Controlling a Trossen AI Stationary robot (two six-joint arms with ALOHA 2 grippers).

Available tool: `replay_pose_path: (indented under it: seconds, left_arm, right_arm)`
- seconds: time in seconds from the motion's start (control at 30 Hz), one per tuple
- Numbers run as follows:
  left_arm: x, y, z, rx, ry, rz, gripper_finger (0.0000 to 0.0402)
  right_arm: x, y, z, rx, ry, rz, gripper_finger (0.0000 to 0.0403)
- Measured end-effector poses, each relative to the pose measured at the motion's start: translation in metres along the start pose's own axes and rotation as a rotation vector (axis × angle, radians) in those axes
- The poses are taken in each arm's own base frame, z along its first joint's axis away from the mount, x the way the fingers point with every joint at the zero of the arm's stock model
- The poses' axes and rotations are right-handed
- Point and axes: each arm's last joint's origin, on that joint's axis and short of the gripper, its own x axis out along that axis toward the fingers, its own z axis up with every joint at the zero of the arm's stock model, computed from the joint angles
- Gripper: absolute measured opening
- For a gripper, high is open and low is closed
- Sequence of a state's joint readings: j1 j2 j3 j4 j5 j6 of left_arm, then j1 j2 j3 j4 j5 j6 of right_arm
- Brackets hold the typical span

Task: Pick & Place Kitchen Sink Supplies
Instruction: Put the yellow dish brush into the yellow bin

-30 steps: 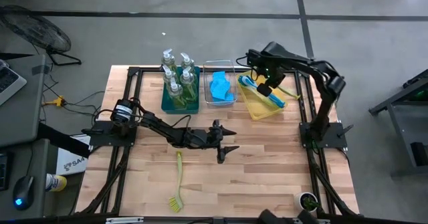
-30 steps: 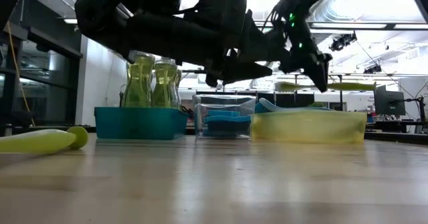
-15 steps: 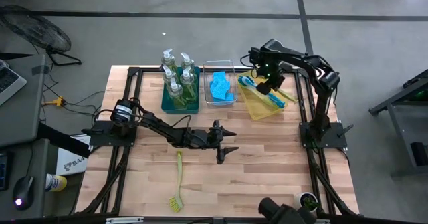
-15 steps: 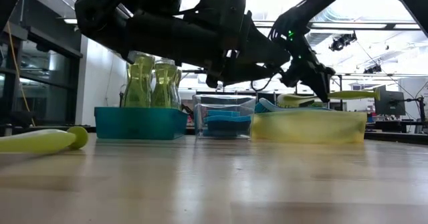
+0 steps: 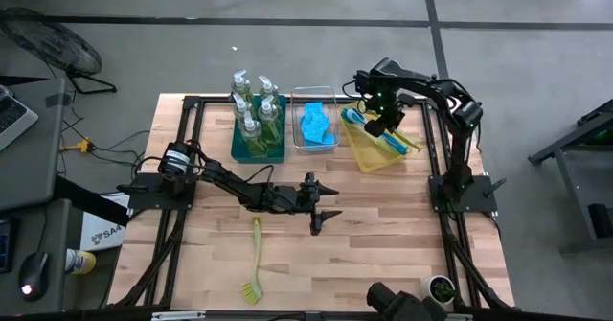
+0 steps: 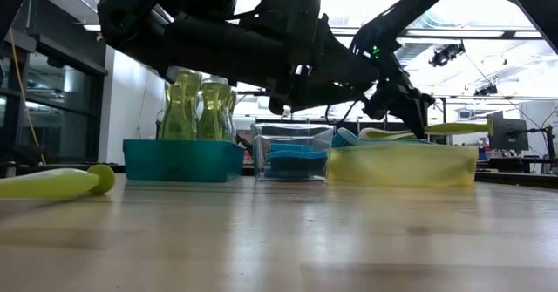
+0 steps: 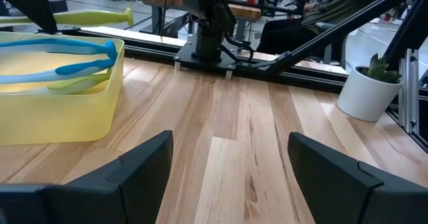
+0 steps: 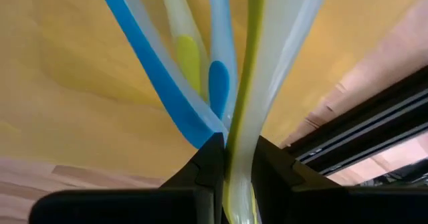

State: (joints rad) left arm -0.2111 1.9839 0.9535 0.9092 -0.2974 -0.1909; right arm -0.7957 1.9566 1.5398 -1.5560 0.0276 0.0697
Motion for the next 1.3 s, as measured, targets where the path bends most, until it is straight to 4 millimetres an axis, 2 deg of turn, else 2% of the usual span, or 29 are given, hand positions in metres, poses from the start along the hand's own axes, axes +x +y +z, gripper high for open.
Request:
replay_pose_path:
  seconds: [0.27,0.8,0.93,1.07,1.17,1.3]
  left_arm:
    - [0.000,0.000,0.000,0.000,0.000,0.000,0.0291]
    - [0.000,0.000,-0.002,0.005,0.017,0.002,0.0291]
    - [0.000,0.000,-0.002,0.006,0.020,0.002,0.0291]
    - [0.000,0.000,-0.002,0.006,0.021,0.002,0.0291]
    - [0.000,0.000,-0.002,0.006,0.021,0.003,0.0291]
    - [0.000,0.000,-0.003,0.008,0.028,0.005,0.0291]
  right_arm:
    - [0.007,0.007,0.006,-0.033,0.028,0.002,0.0061]
    - [0.003,0.007,0.010,-0.082,-0.022,0.000,0.0084]
    - [-0.014,0.006,0.013,-0.069,-0.096,-0.014,0.0089]
    - [-0.040,0.007,0.010,-0.058,-0.199,-0.030,0.0088]
    - [-0.066,0.008,0.000,-0.061,-0.287,-0.026,0.0085]
    - [-0.099,0.015,-0.025,-0.085,-0.414,-0.018,0.0085]
